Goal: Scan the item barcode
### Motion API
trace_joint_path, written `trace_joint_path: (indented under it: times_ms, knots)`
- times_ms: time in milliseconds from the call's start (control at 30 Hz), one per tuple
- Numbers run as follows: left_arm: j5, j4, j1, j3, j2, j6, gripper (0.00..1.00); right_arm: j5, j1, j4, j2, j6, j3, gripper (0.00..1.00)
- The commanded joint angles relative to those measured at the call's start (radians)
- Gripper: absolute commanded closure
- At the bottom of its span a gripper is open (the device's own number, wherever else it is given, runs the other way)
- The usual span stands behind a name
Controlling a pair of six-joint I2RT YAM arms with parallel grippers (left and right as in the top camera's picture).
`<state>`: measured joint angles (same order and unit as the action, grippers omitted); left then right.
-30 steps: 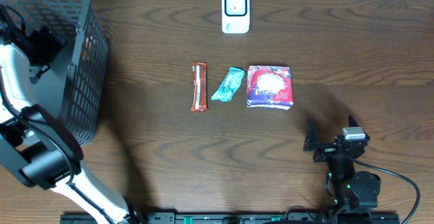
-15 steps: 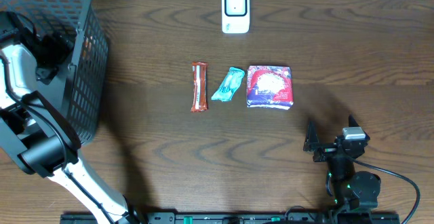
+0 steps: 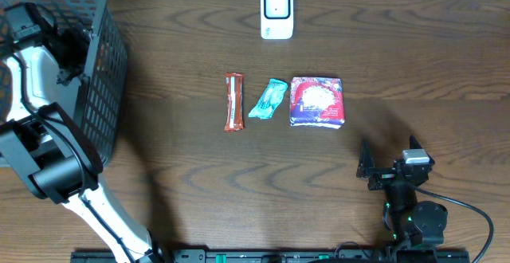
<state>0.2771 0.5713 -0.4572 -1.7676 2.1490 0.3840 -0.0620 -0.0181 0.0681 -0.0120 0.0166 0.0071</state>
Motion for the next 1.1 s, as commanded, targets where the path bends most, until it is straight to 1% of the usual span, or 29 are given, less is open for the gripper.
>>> trace_joint_path:
  times_ms: [0,133,200,333,433,533,567,833,900,1000,1033,1067]
  knots:
    - [-0.065,-0.007,0.014,0.020,0.021,0.025,0.00,0.004,-0.008,0.004,0.005,-0.010,-0.002,0.01]
    - [-0.066,-0.025,0.023,0.032,0.021,0.025,0.00,0.004,-0.008,0.004,0.005,-0.010,-0.002,0.01]
    - [-0.069,-0.040,0.023,0.046,0.021,0.026,0.02,0.004,-0.008,0.004,0.005,-0.010,-0.002,0.01]
    - [-0.115,-0.050,0.023,0.068,0.021,0.025,0.03,0.004,-0.008,0.004,0.005,-0.010,-0.002,0.01]
    - [-0.118,-0.057,0.023,0.079,0.021,0.025,0.03,0.004,-0.008,0.004,0.005,-0.010,-0.002,0.01]
    - [-0.118,-0.074,0.023,0.087,0.023,0.025,0.05,0.004,-0.008,0.004,0.005,-0.010,-0.002,0.01]
    - [-0.117,-0.084,0.023,0.093,0.026,0.025,0.07,0.004,-0.008,0.004,0.005,-0.010,-0.002,0.01]
    - [-0.117,-0.100,0.023,0.096,0.092,0.025,0.08,0.004,-0.008,0.004,0.005,-0.010,-0.002,0.01]
    - [-0.117,-0.099,0.023,0.096,0.101,0.025,0.14,0.004,-0.008,0.004,0.005,-0.011,-0.002,0.01]
    - [-0.117,-0.105,0.023,0.096,0.101,0.025,0.34,0.004,-0.008,0.004,0.005,-0.011,-0.002,0.01]
    - [-0.117,-0.107,0.023,0.095,0.101,0.025,0.37,0.004,-0.008,0.004,0.005,-0.010,-0.002,0.01]
    - [-0.117,-0.109,0.023,0.095,0.101,0.025,0.43,0.004,-0.008,0.004,0.005,-0.010,-0.002,0.01]
